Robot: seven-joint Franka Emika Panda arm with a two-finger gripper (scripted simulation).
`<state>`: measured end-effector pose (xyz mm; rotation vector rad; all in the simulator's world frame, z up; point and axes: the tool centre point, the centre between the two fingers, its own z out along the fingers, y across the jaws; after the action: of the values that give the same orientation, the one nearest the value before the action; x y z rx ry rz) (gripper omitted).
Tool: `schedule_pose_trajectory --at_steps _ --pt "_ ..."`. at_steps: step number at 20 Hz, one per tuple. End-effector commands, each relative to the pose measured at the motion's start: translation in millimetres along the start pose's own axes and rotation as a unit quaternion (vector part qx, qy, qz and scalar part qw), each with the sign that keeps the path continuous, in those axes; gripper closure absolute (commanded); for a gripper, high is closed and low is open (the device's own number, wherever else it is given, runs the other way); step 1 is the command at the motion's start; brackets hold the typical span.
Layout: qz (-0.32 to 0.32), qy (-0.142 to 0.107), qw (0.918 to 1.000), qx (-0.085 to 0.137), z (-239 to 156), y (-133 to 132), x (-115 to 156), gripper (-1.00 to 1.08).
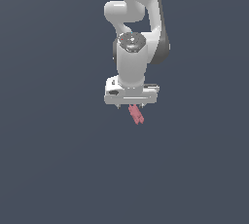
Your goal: Pick up the object and move it to a goal position.
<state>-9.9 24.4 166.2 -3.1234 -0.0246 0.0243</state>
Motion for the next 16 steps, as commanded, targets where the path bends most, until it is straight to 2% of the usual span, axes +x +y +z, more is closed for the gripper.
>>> schedule_pose_trajectory --at_steps 1,16 --pt "0.000 0.000 1.0000 0.000 0.0 0.0 0.0 -0.92" --pt "-0.021 -0.004 0.9998 0.000 4.0 -0.3 0.1 -0.92"
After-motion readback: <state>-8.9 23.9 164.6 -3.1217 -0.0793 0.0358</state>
